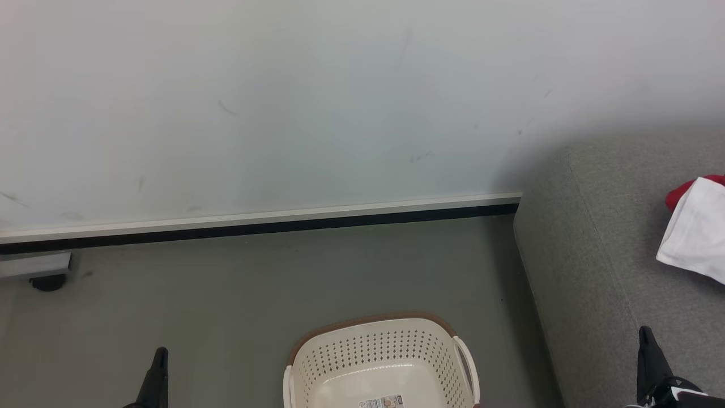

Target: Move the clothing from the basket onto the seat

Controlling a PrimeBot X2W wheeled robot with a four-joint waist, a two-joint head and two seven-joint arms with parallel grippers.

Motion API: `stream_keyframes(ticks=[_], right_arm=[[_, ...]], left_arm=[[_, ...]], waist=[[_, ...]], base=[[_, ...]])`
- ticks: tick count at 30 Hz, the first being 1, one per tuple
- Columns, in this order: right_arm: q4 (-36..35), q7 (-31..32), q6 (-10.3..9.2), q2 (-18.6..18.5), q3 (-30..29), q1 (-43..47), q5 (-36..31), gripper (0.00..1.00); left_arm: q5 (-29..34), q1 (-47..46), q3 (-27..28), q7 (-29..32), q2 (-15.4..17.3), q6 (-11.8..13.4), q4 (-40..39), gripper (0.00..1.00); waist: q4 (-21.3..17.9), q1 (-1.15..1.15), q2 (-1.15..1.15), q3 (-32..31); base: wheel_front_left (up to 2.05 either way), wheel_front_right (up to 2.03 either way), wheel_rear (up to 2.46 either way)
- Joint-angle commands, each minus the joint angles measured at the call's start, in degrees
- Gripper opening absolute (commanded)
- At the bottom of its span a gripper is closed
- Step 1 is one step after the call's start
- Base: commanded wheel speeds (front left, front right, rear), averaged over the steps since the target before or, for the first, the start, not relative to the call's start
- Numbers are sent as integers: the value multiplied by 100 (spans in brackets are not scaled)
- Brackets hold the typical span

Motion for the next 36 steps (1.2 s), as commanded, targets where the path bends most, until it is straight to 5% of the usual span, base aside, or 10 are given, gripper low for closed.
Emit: stream_keyframes(ticks=[1,36], right_arm=[[5,-8,2,-39,15,-28,28,0],[0,-27,2,-55,35,-27,51,0]], left_arm=[[-16,-33,29,15,-7,-14,23,0],[-16,-33,28,15,-7,-14,23,0]], waist=[[0,0,0,0],[0,0,0,0]], base=[[0,0,0],[0,0,0]])
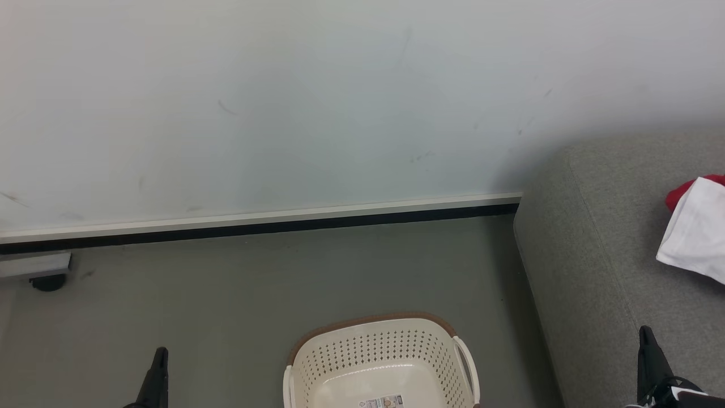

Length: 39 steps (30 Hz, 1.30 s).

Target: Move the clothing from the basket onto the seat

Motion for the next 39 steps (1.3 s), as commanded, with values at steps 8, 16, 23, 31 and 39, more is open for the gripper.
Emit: stream_keyframes(ticks=[8,16,23,31,39], right_arm=[[-1,-17,2,-41,22,-27,48,0],[-2,-19,2,-44,26,-27,50,0],[-3,-23,2,-47,29,-27,53,0],[-4,-25,2,-50,33,-27,58,0],[-4,-29,2,-53,35,-26,57,0]], left_arm=[[-16,-33,27,15,-5,-14,23,0],[-16,-33,27,15,-6,-14,23,0],[-15,-33,27,15,-6,-14,23,0],[-16,-33,27,15,-6,-14,23,0],[-15,-33,27,15,-6,-14,22,0]], waist=[[0,0,0,0],[0,0,0,0],[0,0,0,0],[0,0,0,0],[0,0,0,0]], base=[[0,0,0],[0,0,0],[0,0,0],[0,0,0],[0,0,0]])
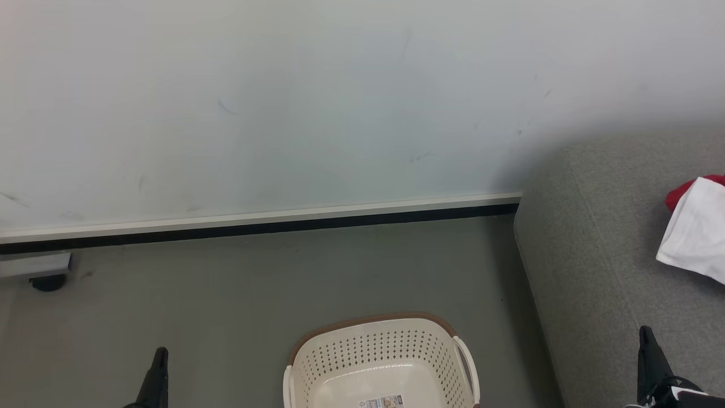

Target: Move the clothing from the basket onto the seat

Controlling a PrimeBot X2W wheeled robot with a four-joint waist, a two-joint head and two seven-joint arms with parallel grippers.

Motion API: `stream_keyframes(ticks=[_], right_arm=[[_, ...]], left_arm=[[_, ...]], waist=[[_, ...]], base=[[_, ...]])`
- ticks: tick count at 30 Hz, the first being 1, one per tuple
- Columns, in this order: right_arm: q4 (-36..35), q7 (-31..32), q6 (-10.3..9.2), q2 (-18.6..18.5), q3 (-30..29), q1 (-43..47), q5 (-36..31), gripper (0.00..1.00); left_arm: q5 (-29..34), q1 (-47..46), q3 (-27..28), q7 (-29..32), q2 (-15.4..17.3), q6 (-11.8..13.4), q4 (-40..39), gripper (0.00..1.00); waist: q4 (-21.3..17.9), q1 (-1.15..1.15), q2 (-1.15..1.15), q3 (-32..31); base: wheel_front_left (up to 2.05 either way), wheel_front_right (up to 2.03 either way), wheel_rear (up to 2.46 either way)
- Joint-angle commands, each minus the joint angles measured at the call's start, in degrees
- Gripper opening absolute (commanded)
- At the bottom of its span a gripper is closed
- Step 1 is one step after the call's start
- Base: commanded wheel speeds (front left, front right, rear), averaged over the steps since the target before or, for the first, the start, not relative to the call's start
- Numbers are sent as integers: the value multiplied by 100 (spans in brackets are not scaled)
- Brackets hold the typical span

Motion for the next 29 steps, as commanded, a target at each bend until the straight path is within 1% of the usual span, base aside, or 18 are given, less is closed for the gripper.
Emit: stream_keyframes(ticks=[1,29], right_arm=[[-2,-15,2,-37,16,-26,40,0],[-6,-19,2,-47,26,-26,51,0]], left_arm=[[-15,-33,27,15,-6,-14,22,0],[-15,-33,26,14,-6,-14,22,0]], waist=[[0,0,0,0],[0,0,0,0]], base=[[0,0,0],[0,0,0]])
